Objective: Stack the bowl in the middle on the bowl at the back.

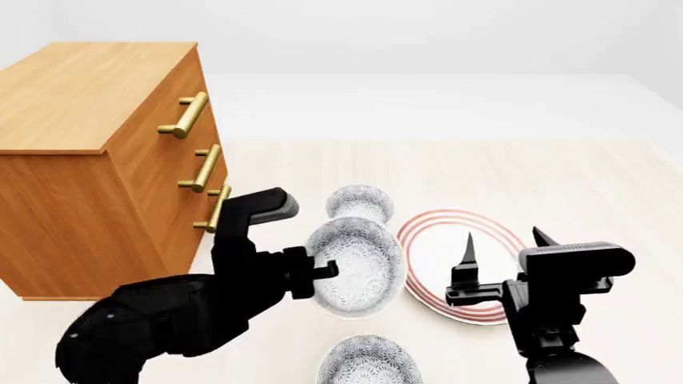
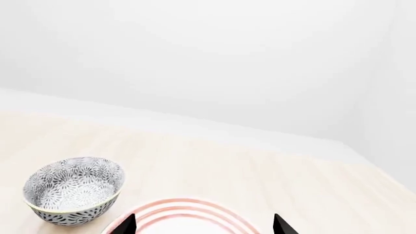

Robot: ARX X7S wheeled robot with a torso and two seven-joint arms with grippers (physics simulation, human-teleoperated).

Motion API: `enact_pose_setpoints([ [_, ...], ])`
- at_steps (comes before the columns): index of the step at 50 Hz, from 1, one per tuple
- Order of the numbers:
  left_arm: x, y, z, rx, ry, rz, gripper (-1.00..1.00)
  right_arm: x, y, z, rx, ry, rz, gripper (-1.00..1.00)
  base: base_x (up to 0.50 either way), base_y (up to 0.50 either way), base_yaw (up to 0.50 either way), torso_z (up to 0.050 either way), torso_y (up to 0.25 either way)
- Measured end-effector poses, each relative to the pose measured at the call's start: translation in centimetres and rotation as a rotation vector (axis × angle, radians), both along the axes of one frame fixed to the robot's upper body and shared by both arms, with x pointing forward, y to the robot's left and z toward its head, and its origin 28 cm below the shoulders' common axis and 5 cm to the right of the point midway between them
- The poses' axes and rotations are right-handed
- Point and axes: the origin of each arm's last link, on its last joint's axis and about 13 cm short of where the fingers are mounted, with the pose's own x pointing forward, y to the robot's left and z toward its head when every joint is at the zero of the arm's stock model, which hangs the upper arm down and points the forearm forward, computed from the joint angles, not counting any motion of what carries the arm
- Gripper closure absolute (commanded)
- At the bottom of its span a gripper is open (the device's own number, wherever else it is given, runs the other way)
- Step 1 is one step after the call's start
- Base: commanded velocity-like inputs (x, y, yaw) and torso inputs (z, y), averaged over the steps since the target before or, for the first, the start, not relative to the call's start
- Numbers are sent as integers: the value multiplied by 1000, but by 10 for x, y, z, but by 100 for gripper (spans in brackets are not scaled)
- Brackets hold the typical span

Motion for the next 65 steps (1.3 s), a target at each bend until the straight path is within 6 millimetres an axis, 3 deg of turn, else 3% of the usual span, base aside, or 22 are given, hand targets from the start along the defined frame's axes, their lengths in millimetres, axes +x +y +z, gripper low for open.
enact_pose_setpoints([
  [17,-45,9,18,-59,-30,-75,100,-1,-4,2,22,-20,-24,-100,0,0,0,0,0],
  [40,-95,15,20,-94,-21,-148,100,-3,-7,0,35,-24,-33,-100,0,0,0,0,0],
  [53,-112,14,19,-101,-9,-176,100,-3,-7,-3,39,-14,-36,-100,0,0,0,0,0],
  [65,-114,10,12,-90,26,-184,100,-3,-7,-6,47,-9,-37,-100,0,0,0,0,1],
])
